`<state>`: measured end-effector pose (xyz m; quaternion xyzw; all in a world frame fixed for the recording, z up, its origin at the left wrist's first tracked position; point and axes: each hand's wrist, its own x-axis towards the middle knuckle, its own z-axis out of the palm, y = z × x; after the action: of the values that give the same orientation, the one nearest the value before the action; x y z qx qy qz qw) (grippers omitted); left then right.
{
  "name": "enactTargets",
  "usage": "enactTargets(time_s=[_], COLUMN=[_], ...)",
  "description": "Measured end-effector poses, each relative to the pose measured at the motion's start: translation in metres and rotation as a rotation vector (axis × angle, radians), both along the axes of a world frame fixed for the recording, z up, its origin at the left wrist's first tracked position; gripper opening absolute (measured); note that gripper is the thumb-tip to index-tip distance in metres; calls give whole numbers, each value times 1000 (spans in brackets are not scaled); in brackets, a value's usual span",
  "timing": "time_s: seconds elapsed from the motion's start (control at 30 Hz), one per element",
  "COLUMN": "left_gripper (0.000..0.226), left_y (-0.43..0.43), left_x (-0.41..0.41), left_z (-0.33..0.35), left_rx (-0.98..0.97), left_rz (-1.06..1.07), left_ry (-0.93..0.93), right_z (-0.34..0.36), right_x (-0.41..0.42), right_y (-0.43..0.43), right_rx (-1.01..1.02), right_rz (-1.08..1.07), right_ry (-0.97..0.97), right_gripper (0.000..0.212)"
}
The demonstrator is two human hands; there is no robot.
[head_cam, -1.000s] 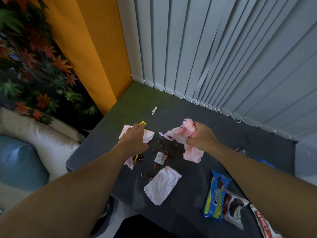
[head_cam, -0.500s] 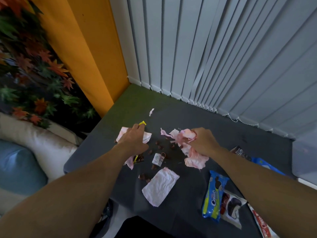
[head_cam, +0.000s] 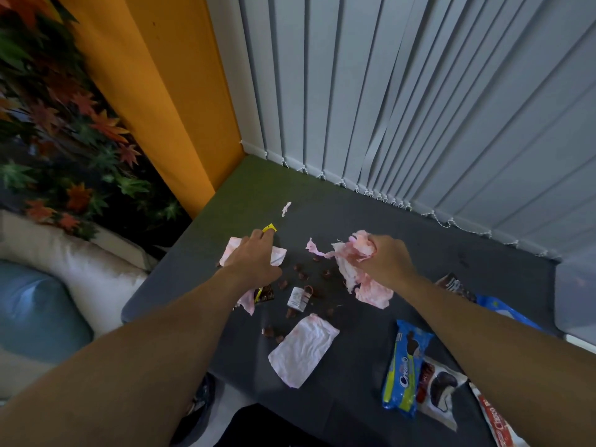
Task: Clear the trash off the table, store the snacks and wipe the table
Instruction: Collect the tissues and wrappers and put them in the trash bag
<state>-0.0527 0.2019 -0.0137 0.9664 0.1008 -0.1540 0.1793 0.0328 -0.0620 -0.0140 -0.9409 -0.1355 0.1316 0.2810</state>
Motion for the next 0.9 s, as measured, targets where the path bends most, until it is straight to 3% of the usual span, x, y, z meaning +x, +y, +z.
enactTargets(time_s=[0.1,0.33,0.47,0.5,0.57,0.63,0.73,0.9], left_gripper=[70,80,84,84,81,83,95,88], left_y=[0,11,20,22,27,31,36,41], left_x=[-1,1,5,7,10,13,16,17], left_z=[-2,-9,-18,-21,-27,-34,-44,-59], left_rx=[-10,6,11,21,42,83,153,238], left_rz=[30,68,30,12,-23,-47,-80,-147], left_ry=[-5,37,70,80,102,132,196,304], right_z=[-1,-27,-41,-46,-56,-64,-66,-54], right_x=[-1,2,4,4,3,0,2,23], right_y=[-1,-1,2,2,-1,-5,-10,-5], right_rx=[0,-32,-191,-256,-381,-425,-408,-342], right_rz=[1,6,98,143,222,218,149,38], right_ry=[-21,18,60,86,149,172,184,145], right_gripper=[18,28,18,22,59,66,55,30])
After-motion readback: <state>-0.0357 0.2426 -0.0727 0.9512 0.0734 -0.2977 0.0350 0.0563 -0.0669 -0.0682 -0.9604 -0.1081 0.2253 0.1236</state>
